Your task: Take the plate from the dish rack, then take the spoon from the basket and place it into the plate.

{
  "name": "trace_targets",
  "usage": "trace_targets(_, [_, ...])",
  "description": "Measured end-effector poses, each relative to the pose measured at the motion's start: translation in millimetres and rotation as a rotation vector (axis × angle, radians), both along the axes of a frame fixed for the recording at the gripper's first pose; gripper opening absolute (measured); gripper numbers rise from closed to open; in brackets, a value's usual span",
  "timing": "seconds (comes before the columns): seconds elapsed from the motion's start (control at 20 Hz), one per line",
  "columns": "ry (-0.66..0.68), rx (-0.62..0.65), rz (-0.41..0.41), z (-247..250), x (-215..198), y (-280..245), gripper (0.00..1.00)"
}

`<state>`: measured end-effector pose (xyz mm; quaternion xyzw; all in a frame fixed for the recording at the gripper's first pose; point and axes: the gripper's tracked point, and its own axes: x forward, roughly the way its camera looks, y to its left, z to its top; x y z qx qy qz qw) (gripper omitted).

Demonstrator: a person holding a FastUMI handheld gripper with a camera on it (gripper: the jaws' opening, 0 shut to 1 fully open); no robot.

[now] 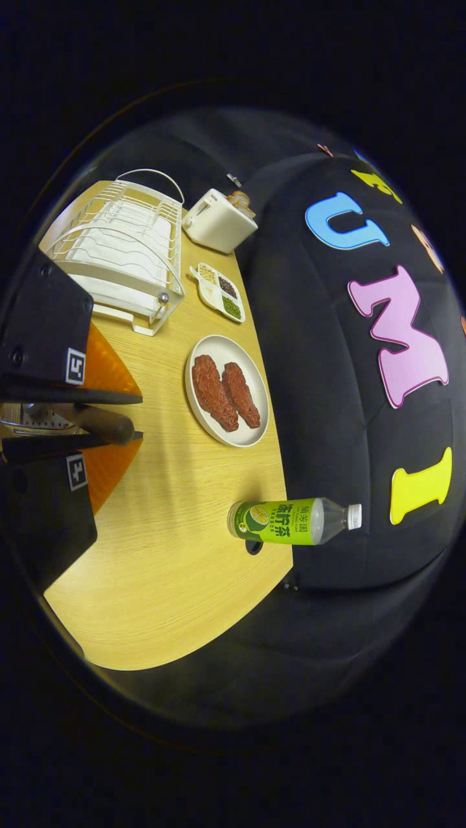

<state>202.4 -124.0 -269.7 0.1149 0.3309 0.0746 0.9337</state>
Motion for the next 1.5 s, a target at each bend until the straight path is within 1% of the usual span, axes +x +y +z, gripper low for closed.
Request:
trace_targets(0.1, [0.000,0.007,-0.034,8,-1,-3,0.18])
trace_targets(0.3, [-0.041,0.016,-0.036,33,-10,3,0.15])
trace_targets(0.45, [-0.092,0.050,-0.038,72,-20,10,0.14])
trace_targets(0.65, [-0.181,0.006,-0.009,133,-32,14,0.14])
trace_targets(0.75, [-0.218,0.000,-0.015,162,-43,15,0.14])
trace_targets(0.9, [-0.226,0.012,-0.041,185,-81,21,0.14])
trace_targets(1.05, [-0.177,-0.001,-0.057,171,-130,28,0.14])
trace_targets(1.25, [-0.002,0.033,-0.046,108,-198,50,0.14])
trace_targets(1.5, [0.113,0.057,-0.014,52,-228,70,0.14])
